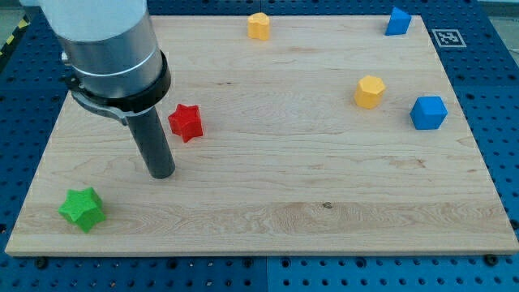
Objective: Move the red star to the bottom center
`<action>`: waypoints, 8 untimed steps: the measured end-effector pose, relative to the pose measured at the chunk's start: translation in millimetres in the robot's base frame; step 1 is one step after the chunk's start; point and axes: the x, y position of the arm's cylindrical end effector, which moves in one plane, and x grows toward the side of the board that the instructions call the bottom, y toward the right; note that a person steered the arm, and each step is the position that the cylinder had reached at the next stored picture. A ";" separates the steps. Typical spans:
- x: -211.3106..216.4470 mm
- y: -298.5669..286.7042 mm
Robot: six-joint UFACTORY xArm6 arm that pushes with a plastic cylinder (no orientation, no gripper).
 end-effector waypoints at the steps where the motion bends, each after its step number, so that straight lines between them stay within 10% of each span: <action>1: 0.0 0.0; 5: -82.1 -44.8; 8: -79.5 61.9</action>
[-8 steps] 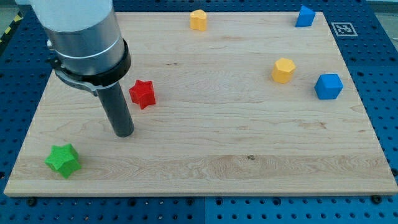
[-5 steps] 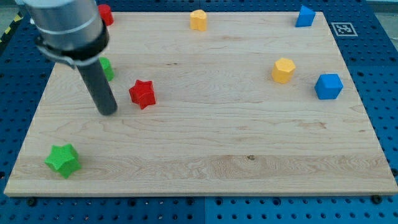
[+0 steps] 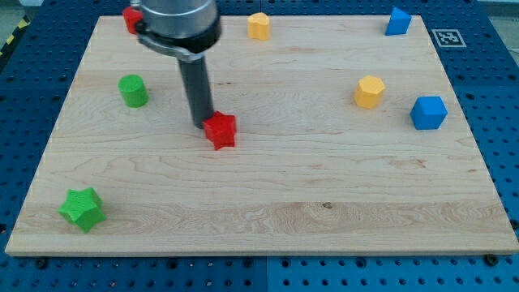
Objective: Move the red star to the bottom center
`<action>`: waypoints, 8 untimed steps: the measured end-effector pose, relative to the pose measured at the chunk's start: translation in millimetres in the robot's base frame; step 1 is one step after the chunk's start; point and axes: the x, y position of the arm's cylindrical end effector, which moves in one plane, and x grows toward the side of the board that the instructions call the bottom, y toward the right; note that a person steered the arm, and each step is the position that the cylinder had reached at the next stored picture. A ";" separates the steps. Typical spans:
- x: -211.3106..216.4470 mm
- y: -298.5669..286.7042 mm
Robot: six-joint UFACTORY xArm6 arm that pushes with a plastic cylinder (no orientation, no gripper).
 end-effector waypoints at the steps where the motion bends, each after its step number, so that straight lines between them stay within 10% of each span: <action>1: 9.5 32.4; 6: 103.7 117.3; 8: 74.1 184.6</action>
